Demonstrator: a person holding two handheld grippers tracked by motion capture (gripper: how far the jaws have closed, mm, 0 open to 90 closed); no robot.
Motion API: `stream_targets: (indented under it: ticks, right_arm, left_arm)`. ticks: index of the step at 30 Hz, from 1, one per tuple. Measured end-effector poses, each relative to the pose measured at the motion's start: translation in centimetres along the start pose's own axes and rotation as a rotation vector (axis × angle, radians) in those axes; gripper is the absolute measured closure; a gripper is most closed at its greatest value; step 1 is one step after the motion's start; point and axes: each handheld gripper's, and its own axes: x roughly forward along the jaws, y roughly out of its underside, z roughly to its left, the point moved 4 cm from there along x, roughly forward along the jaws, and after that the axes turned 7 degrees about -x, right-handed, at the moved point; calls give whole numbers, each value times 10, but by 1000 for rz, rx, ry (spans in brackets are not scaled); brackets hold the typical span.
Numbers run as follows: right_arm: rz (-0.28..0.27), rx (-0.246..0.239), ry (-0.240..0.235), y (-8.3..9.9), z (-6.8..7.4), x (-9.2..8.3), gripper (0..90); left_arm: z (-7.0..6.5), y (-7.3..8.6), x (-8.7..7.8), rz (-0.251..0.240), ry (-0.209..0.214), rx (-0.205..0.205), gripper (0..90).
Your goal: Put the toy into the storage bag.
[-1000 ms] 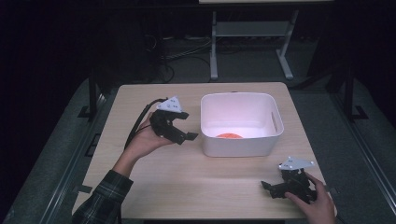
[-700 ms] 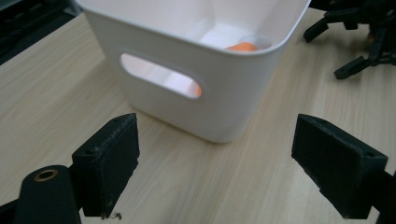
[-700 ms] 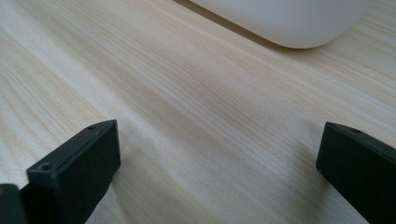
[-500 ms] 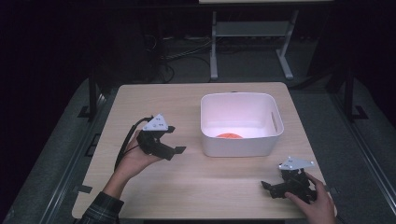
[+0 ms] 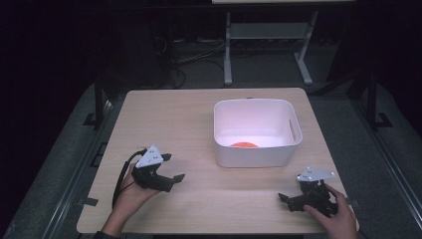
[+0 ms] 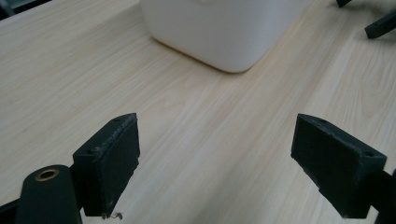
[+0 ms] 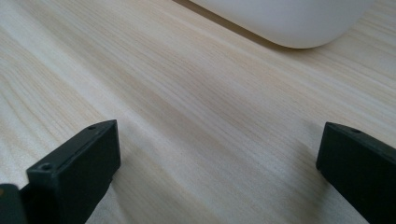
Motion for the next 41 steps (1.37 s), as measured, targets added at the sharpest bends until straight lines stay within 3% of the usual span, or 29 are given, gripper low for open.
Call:
stream_targets:
  ticks: [8, 19, 22, 26, 28, 32, 35, 41]
  right_arm:
    - [0, 0, 0, 0, 0, 0, 0]
    - [0, 0, 0, 0, 0, 0, 0]
    - [0, 0, 0, 0, 0, 0, 0]
    - [0, 0, 0, 0, 0, 0, 0]
    - [0, 0, 0, 0, 0, 0, 0]
    - [0, 0, 0, 0, 0, 0, 0]
    - [0, 0, 0, 0, 0, 0, 0]
    - [-1, -3, 0, 0, 0, 0, 0]
  left_arm:
    - [5, 34, -5, 38, -35, -47, 146]
    - [8, 57, -10, 55, -106, -73, 145]
    - [9, 63, -9, 53, -108, -89, 144]
    - [11, 72, -5, 92, -139, -79, 139]
    - [11, 76, -1, 128, -154, -50, 139]
    - [10, 76, 2, 132, -134, -64, 129]
    - [12, 77, 2, 139, -120, -98, 128]
    - [12, 77, 2, 141, -121, -94, 128]
